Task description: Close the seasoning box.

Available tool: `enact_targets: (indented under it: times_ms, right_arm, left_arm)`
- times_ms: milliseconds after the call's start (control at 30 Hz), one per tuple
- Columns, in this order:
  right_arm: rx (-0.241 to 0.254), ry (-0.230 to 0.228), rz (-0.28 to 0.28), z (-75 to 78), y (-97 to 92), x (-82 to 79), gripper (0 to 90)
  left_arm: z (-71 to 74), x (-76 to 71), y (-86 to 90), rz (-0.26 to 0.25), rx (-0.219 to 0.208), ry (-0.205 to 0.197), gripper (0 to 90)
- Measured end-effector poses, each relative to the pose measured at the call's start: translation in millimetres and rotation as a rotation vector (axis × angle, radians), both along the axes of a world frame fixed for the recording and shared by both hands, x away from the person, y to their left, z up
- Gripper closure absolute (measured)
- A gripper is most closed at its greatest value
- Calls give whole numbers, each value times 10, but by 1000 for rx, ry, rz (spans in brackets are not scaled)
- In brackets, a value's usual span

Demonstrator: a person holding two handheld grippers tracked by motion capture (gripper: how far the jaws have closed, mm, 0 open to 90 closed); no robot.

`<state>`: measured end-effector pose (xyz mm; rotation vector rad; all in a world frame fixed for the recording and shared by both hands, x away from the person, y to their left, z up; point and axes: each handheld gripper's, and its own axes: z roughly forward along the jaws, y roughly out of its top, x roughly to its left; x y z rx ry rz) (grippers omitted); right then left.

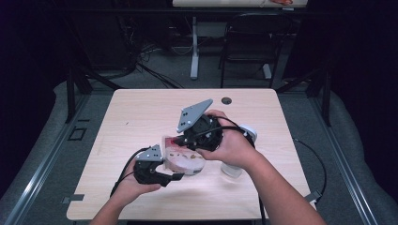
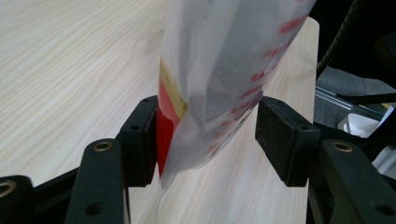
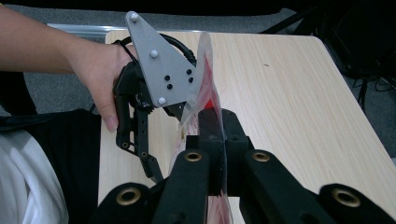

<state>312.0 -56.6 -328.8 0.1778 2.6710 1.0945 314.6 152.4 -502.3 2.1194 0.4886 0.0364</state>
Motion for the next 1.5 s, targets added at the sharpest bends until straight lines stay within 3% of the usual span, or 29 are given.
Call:
enact_targets:
  times_ms: [300,667,1067,1500]
  right_arm:
    - [2,0,5,3,0,2,900]
    - [-3,3,4,-12,5,-4,900]
    - [13,17,0,-36,-43,20,896]
    - [22,40,-13,-101,-136,64,872]
  left_arm:
    - [-4,4,19,18,-2,-15,503]
    - [-15,-5,12,-7,17,-24,591]
    - [-2,3,34,-34,23,2,641]
    - [1,11,48,-35,59,29,667]
